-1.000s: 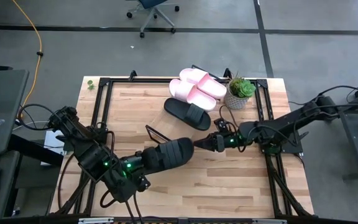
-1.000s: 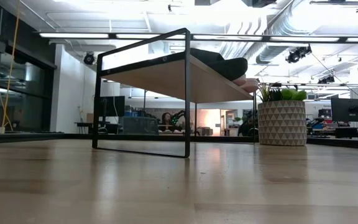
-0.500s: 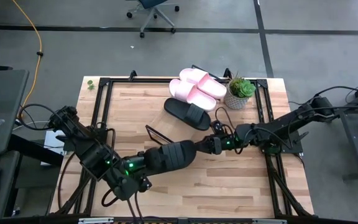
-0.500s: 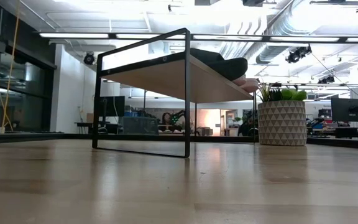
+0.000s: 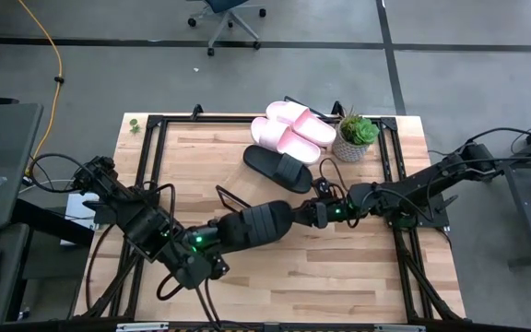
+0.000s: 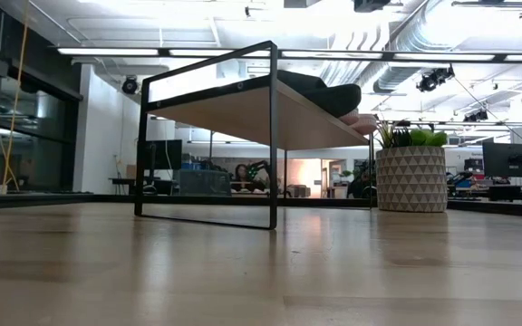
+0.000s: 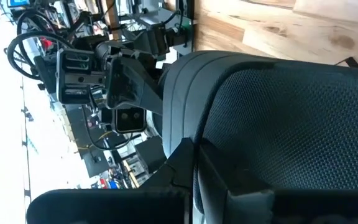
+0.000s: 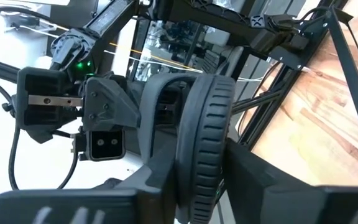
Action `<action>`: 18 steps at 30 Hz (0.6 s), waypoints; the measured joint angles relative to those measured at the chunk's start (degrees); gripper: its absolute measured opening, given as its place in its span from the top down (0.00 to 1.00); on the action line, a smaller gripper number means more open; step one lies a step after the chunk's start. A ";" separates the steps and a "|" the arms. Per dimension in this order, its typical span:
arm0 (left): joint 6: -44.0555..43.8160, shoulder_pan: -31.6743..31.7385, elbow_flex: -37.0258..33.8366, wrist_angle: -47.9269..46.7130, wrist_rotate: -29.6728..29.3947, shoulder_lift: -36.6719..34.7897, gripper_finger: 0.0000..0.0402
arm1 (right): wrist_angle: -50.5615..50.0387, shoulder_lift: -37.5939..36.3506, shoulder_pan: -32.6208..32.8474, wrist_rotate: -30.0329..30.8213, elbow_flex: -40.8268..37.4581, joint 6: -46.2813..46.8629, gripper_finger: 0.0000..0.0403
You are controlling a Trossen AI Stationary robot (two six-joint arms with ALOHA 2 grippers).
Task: Pick and place slides into the shelf
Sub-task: Put the black slide on the shelf
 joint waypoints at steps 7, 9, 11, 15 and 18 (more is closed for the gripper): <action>0.03 0.01 0.00 -0.49 0.20 0.00 0.96 | -0.44 0.00 0.00 0.65 0.00 -1.02 0.87; -0.12 0.01 0.00 -0.56 0.36 0.00 0.93 | -0.58 0.00 0.00 0.65 0.00 -1.02 0.90; -0.21 0.01 0.00 -0.58 0.93 0.00 0.90 | -0.63 0.00 0.00 0.65 0.00 -1.46 0.92; -0.77 0.06 0.00 -1.30 1.93 0.00 0.82 | -0.66 0.00 0.02 1.01 0.00 -2.54 0.95; -3.32 0.06 0.00 -4.52 1.93 0.00 0.77 | -2.31 -0.38 0.04 1.53 0.00 -2.76 0.95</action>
